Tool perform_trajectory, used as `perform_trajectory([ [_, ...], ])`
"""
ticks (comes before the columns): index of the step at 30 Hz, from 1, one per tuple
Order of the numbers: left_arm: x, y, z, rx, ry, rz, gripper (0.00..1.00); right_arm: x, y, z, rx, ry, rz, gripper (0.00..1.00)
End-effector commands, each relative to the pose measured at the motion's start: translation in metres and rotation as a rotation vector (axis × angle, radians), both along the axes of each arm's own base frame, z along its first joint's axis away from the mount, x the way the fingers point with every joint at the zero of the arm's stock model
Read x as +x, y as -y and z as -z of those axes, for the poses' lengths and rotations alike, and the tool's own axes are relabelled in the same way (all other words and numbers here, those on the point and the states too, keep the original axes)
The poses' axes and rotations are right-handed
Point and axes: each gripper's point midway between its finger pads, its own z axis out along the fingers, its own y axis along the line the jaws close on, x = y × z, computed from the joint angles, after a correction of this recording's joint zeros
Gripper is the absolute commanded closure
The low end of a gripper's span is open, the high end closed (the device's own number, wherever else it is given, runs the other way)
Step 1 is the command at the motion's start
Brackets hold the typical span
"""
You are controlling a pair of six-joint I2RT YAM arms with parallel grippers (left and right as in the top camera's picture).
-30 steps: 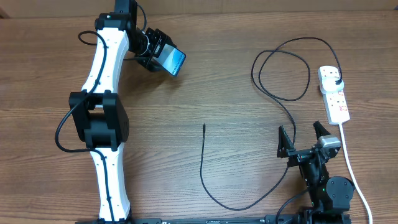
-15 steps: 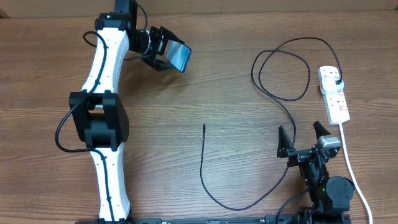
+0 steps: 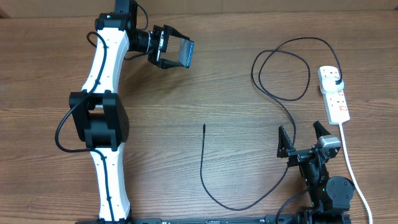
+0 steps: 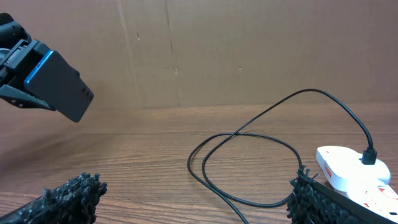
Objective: Plug charger to phone and switch on socket
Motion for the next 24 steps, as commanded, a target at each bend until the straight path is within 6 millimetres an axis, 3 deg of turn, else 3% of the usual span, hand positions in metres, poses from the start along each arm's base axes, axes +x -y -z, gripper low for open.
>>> perform_trajectory([
  [1, -0.0012, 0.0073, -0.0299, -0.12, 0.015, 0.023, 0.96, 0.0002, 0.0006, 0.0018, 0.0, 0.004, 0.006, 0.0],
  [24, -0.0052, 0.0139, -0.0372, -0.166, 0.014, 0.046, 0.96, 0.0002, 0.0006, 0.0018, 0.0, 0.004, 0.006, 0.0],
])
